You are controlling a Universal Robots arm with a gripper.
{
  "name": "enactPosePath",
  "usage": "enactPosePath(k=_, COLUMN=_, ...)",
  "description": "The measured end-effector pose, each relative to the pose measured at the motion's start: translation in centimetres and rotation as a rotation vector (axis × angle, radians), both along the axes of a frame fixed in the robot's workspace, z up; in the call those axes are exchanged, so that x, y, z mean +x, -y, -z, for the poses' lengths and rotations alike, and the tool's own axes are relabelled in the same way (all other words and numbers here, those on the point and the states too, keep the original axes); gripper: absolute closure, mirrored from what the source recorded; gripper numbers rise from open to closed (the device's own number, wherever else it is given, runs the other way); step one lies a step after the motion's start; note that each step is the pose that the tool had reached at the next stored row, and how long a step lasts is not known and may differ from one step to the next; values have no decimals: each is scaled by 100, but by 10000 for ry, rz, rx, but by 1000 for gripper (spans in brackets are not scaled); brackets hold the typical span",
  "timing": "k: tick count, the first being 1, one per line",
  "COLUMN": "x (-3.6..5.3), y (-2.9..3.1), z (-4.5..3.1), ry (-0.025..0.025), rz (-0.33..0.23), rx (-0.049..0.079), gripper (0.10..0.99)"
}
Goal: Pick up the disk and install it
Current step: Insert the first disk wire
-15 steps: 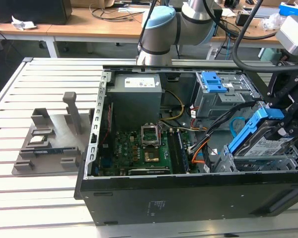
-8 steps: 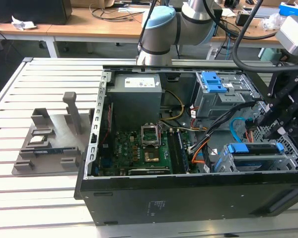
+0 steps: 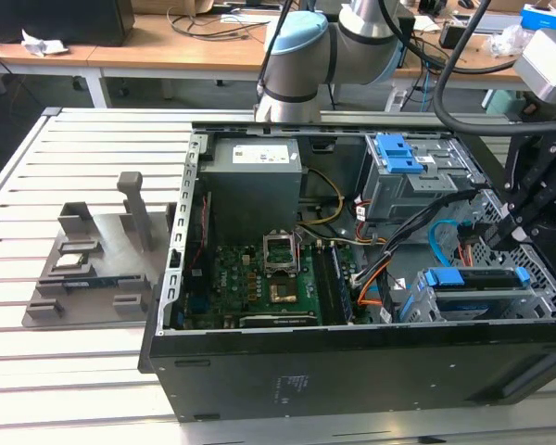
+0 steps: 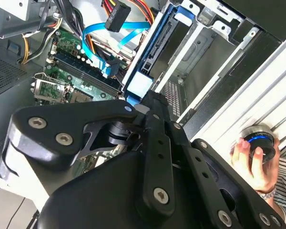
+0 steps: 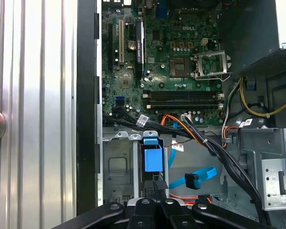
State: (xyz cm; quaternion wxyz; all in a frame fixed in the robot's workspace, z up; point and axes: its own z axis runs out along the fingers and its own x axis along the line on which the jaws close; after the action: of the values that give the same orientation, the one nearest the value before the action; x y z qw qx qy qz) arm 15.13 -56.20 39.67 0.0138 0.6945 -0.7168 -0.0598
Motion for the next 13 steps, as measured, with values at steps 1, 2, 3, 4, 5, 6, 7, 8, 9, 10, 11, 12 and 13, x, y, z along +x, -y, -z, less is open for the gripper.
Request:
enactPosePath(k=1, x=0, y=0, z=0, ry=0, rz=0, rx=-1, gripper=980)
enactPosePath(k=2, x=0, y=0, z=0, ry=0, rz=0, rx=0, gripper=980)
enactPosePath(k=3, x=0, y=0, z=1, ry=0, rz=0, rx=0, gripper=980)
enactPosePath(k=4, x=12, y=0, z=3, ry=0, rz=-1, rx=3, gripper=980)
enactPosePath(k=5, x=41, y=-3, z=1, ry=0, rz=0, rx=0, gripper=980)
enactPosePath(k=6, x=62, y=-6, z=1, ry=-1, rz=1, rx=0, gripper=980)
enactPosePath(k=7, x=90, y=-11, z=0, ry=0, rz=0, rx=-1, gripper=980)
enactPosePath(k=8, x=130, y=-23, z=2, ry=-1, rz=0, rx=1, gripper=980)
enactPosePath(k=9, x=173, y=-32, z=1, ry=0, rz=0, rx=-1, gripper=980)
enactPosePath(k=10, x=220, y=-45, z=2, ry=-1, rz=0, rx=0, gripper=980)
enactPosePath(k=11, x=261, y=-57, z=3, ry=-1, rz=1, rx=1, gripper=980)
enactPosePath(k=12, x=294, y=-69, z=4, ry=-1, rz=0, rx=-1, gripper=980)
enactPosePath(k=13, x=329, y=-85, z=5, ry=-1, rz=0, rx=-1, gripper=980)
